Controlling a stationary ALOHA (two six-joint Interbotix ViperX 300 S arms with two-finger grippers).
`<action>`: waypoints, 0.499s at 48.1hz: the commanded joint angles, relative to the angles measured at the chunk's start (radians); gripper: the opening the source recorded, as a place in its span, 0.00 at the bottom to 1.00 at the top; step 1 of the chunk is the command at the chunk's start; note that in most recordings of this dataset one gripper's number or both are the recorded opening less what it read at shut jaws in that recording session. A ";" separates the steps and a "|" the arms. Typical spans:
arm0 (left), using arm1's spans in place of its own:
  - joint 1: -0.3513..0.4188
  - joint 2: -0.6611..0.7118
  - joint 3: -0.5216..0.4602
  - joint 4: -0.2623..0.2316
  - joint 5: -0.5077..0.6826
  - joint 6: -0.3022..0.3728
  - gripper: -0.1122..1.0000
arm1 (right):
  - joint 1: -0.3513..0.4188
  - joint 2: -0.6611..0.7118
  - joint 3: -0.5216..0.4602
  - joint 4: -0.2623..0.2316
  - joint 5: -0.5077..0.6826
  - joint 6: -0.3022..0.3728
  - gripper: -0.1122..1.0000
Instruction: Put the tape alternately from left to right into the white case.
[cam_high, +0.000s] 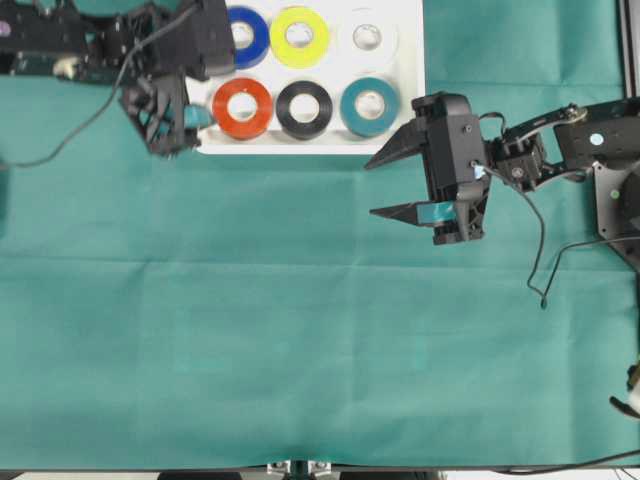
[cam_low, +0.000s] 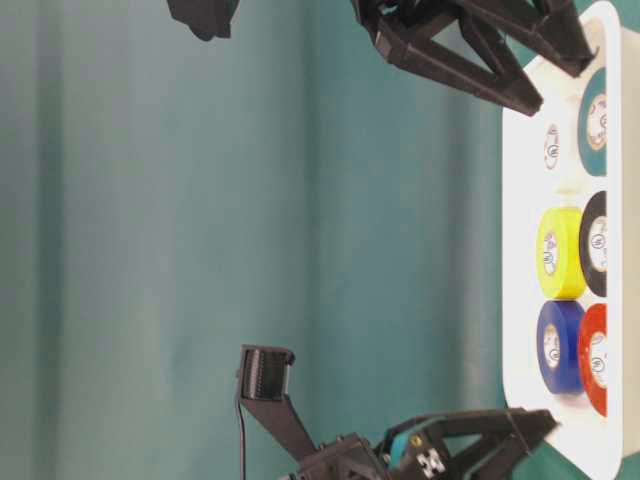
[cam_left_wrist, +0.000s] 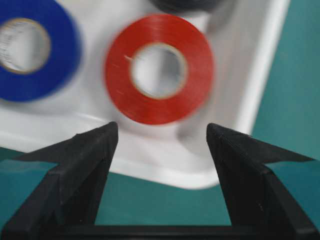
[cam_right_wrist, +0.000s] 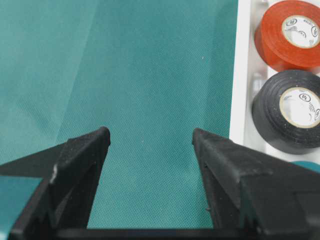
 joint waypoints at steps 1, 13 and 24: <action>-0.031 -0.023 0.005 -0.003 -0.006 0.000 0.94 | 0.003 -0.018 -0.008 0.003 -0.006 0.002 0.75; -0.103 -0.023 0.025 -0.005 -0.008 -0.003 0.87 | 0.002 -0.017 -0.008 0.003 -0.006 0.002 0.75; -0.172 -0.023 0.025 -0.005 -0.008 -0.015 0.87 | 0.003 -0.018 -0.002 0.003 -0.005 0.003 0.76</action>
